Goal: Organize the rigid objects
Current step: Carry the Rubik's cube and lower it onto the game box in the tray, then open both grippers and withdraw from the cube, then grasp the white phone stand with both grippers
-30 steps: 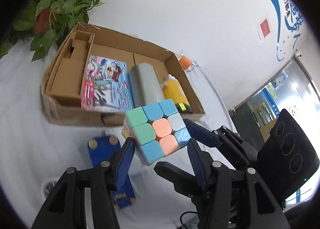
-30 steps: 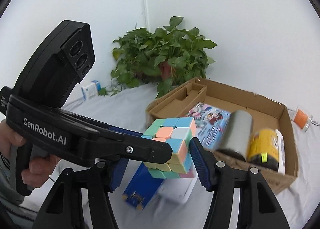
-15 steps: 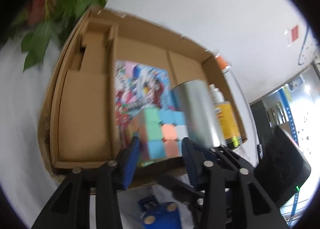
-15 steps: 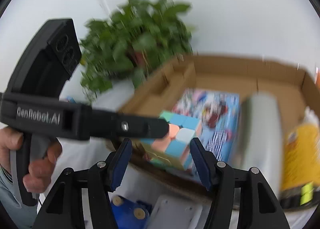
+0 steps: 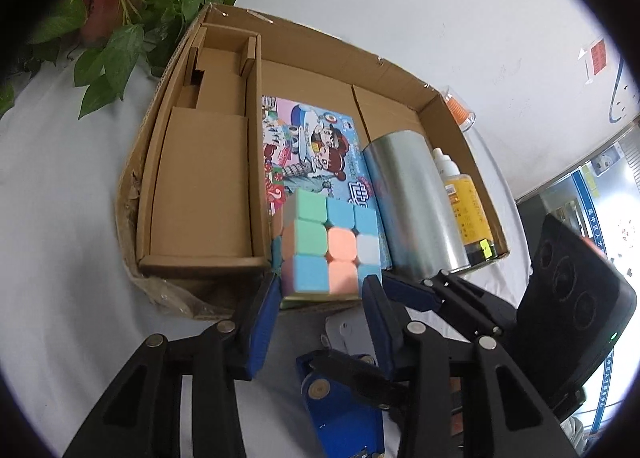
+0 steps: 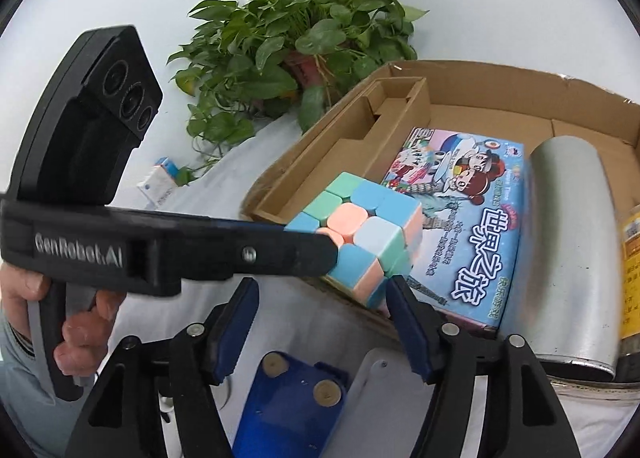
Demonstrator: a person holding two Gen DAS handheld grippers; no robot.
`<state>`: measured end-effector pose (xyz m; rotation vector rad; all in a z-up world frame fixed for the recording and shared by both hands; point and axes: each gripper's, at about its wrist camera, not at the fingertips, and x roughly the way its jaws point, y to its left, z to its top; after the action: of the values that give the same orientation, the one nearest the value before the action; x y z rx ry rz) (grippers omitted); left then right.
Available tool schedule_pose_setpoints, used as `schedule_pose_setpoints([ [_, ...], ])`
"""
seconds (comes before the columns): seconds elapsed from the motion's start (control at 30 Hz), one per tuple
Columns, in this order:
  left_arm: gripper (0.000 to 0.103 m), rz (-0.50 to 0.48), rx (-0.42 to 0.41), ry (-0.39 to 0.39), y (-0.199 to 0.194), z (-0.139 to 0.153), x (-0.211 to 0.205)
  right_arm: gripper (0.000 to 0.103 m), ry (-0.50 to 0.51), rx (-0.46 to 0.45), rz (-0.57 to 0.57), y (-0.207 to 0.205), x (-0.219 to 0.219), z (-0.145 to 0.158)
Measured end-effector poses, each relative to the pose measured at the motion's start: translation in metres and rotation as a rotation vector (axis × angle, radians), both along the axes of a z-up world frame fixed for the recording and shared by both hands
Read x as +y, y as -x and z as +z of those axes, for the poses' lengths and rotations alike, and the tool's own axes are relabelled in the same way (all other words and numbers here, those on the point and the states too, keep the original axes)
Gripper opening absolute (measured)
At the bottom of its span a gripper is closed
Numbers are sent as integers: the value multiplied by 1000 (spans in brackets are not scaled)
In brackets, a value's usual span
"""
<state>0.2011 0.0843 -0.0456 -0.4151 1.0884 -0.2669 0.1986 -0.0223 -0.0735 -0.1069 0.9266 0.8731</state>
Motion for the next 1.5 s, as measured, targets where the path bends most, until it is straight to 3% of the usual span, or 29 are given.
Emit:
schedule_pose_setpoints([
  [0.13,40,1,-61,-3,10,13,1,67,1,-16,-31,8,-10,10],
  [0.23,42,-9,-136,-30,30,31,-3,87,25,-147,-79,39,-31,31],
  [0.27,47,-10,-159,-45,41,35,-6,94,32,-193,-93,53,-40,36],
  [0.3,52,-4,-165,-59,51,35,-11,95,43,-228,-107,66,-48,38],
  [0.33,65,5,-163,-72,58,33,-15,95,56,-250,-134,81,-58,36],
  [0.43,69,-11,-150,-75,74,19,-37,92,77,-180,-189,102,-76,12],
  [0.6,68,-34,-19,-50,73,-20,-62,68,136,0,-266,89,-80,-36],
  [0.67,67,-17,-35,-39,79,-19,-60,62,127,80,-288,77,-80,-52],
  [0.8,67,24,-56,-28,91,-13,-51,49,116,86,-242,81,-64,-60],
  [0.9,67,48,-62,-49,98,-11,-47,45,132,41,-217,89,-52,-64],
  [0.93,67,54,-62,-49,101,-10,-46,37,141,27,-216,92,-49,-65],
  [0.97,67,57,-61,-47,103,-11,-45,18,139,28,-214,93,-48,-66],
  [1.07,67,59,-55,-37,105,-15,-49,11,144,23,-202,97,-53,-65],
  [1.13,67,56,-46,-8,102,-20,-54,11,204,-58,-209,104,-62,-59],
  [1.27,67,28,-17,86,97,-30,-68,11,241,-114,-236,117,-102,-48],
  [1.4,71,-7,-20,108,97,-32,-89,11,447,-383,-230,147,-120,-30],
  [1.47,71,-34,-10,144,97,-32,-99,12,622,-540,-165,166,-117,-34],
  [1.5,71,-41,-19,137,98,-30,-103,19,674,-576,-94,178,-114,-40],
])
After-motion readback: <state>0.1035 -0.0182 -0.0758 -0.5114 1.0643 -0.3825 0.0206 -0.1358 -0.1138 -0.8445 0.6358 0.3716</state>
